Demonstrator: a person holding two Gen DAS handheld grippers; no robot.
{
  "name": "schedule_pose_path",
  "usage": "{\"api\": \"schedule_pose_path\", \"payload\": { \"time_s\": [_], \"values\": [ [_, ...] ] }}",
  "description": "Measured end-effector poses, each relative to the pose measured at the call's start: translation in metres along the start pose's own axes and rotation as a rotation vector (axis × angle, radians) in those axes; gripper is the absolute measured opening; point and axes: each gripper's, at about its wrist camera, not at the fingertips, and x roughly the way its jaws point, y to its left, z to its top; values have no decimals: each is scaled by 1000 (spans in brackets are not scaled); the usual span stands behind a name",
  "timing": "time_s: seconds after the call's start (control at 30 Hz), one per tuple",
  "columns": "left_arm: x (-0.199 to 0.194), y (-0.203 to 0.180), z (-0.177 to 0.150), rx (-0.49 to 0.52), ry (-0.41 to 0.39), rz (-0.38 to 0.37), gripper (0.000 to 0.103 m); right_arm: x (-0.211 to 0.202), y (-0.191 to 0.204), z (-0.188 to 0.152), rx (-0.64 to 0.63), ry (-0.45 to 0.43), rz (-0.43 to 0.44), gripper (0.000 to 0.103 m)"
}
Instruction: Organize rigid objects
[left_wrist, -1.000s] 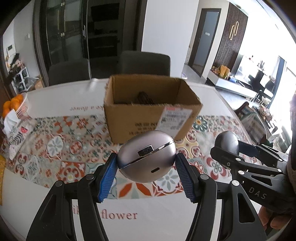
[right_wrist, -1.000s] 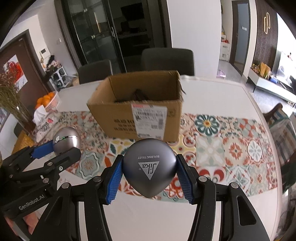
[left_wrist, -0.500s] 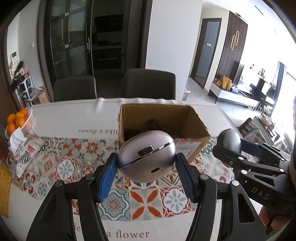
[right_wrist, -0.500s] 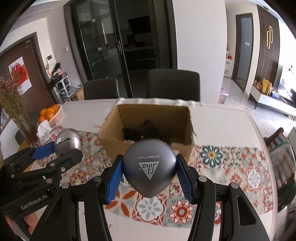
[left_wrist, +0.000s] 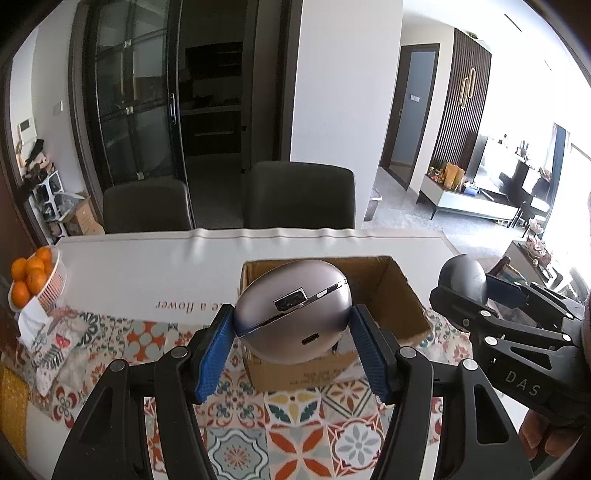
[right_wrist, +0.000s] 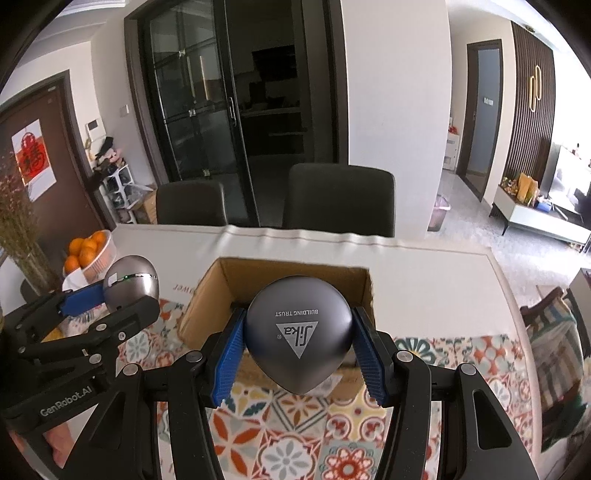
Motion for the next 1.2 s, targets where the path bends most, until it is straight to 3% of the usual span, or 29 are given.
{"api": "schedule_pose_path", "payload": {
  "time_s": [0.2, 0.53, 0.87, 1.0, 1.1, 1.13, 1.2],
  "values": [
    [25, 2, 18, 12, 30, -9, 63, 18, -4, 17, 0, 14, -7, 56],
    [80, 2, 36, 22, 161, -25, 63, 72, -25, 34, 41, 131, 6, 56],
    [118, 6, 31, 0, 258, -16, 63, 115, -36, 30, 80, 242, 25, 56],
    [118, 12, 29, -2, 256, 10, 70, 124, -34, 26, 80, 265, 26, 56],
    [113, 17, 26, 1, 239, 45, 77, 122, -31, 26, 73, 256, 14, 66],
    [110, 18, 26, 1, 234, 53, 78, 118, -29, 27, 66, 245, -2, 77],
    [101, 21, 23, -7, 225, 65, 81, 111, -25, 27, 54, 230, -31, 80]
  ]
}}
